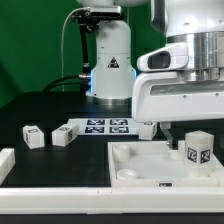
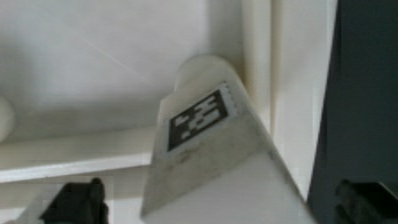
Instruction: Assemble one leg
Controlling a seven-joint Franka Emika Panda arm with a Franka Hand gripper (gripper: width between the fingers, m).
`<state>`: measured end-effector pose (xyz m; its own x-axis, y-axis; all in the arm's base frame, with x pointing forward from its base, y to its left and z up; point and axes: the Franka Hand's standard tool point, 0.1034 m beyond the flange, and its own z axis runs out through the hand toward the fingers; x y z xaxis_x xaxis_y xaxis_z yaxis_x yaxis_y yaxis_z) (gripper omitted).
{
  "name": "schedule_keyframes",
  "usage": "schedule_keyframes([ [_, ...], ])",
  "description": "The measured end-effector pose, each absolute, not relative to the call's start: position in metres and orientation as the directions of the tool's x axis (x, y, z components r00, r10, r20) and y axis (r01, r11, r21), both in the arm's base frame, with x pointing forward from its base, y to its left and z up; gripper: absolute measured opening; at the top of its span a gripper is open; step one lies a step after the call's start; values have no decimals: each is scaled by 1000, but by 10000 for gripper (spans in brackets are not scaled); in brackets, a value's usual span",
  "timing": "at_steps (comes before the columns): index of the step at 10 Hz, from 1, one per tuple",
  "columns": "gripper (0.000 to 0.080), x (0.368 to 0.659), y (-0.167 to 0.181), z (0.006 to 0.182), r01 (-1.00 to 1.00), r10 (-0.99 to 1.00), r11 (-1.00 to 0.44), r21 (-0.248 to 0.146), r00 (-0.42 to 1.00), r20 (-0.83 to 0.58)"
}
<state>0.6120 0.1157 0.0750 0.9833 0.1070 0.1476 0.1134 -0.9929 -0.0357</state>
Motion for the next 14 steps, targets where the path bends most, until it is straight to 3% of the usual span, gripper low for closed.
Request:
schedule_keyframes([
  [4,649,609,117,75,165,160,-986,-22,977,144],
  [5,561,609,117,74,165,160,-986,-22,977,144],
  [6,561,609,117,74,164,160,-986,-22,977,143],
  [7,377,609,117,74,164,160,-986,-21,977,143],
  [8,290,609,117,74,164,159,-986,-21,977,143],
  [12,290,609,117,74,72,67,-997,-36,988,141],
  [14,290,608,120,74,-261,-267,-963,-60,955,129],
])
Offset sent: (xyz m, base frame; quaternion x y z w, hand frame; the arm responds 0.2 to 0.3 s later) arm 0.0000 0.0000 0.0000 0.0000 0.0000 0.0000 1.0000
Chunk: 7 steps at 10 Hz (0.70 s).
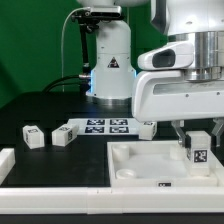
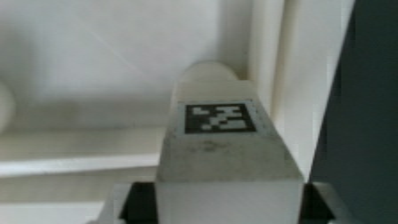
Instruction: Assemble one leg
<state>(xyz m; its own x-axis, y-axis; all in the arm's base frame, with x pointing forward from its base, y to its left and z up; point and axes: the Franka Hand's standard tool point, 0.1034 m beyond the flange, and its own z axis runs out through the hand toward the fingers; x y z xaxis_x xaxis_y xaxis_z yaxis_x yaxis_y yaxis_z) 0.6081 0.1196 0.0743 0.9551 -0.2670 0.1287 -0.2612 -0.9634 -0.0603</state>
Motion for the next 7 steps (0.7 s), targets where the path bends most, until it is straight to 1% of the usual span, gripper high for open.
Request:
schedule_keyframes([
  [2,290,609,118,74,-543,-547,-837,-64,830,106],
  [4,291,611,117,74,-703,-706,-708,-68,703,84],
  [5,291,612,115,74,-802,-806,-592,-80,588,74],
  [6,291,611,115,74,-848,-852,-523,-84,518,70],
  [7,291,610,116,74,-918,-922,-387,-89,383,60],
])
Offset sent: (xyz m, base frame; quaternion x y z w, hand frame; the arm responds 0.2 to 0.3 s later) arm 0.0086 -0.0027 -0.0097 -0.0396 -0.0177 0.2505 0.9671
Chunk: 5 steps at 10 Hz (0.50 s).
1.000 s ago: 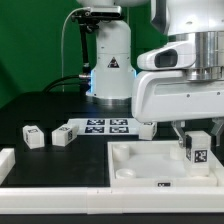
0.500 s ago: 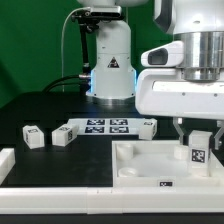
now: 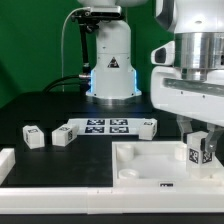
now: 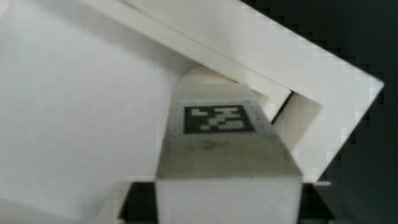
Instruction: Assemble one leg
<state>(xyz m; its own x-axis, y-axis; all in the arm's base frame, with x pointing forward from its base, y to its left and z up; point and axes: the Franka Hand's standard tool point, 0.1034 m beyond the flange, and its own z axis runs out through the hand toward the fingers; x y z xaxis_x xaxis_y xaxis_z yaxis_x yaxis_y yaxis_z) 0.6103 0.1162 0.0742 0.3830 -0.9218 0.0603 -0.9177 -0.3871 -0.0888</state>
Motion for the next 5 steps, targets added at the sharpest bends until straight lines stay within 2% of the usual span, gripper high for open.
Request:
schedule_keyframes([
  [1,291,610,116,74,-954,-958,-285,-90,281,56],
  [2,291,610,116,74,-957,-961,-275,-92,271,53],
  [3,410,609,116,74,-953,-957,-290,-91,287,53],
  [4,410,609,117,74,-943,-947,-320,-89,316,55],
  [5,566,609,118,74,-943,-947,-321,-91,317,54],
])
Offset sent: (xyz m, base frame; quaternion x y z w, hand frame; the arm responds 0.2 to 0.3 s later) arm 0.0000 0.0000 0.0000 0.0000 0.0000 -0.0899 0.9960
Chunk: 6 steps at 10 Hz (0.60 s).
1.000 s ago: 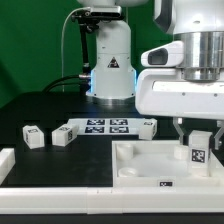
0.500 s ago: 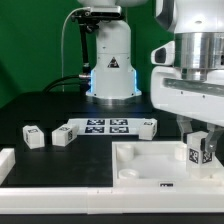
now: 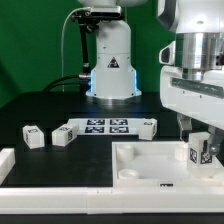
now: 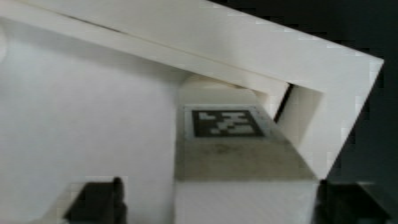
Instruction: Assemble one leg
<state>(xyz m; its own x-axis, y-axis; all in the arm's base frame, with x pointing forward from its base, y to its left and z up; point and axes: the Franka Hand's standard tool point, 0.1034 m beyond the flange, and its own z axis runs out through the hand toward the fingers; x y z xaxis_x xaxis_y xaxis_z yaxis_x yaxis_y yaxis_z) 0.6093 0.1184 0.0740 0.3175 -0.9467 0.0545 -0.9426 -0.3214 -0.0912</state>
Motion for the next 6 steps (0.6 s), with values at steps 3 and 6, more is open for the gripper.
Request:
schedule_keyframes([
  [3,642,613,124,75,-813,-819,-573,-104,565,97],
  [6,649,614,119,75,-459,-462,-887,-56,874,153],
])
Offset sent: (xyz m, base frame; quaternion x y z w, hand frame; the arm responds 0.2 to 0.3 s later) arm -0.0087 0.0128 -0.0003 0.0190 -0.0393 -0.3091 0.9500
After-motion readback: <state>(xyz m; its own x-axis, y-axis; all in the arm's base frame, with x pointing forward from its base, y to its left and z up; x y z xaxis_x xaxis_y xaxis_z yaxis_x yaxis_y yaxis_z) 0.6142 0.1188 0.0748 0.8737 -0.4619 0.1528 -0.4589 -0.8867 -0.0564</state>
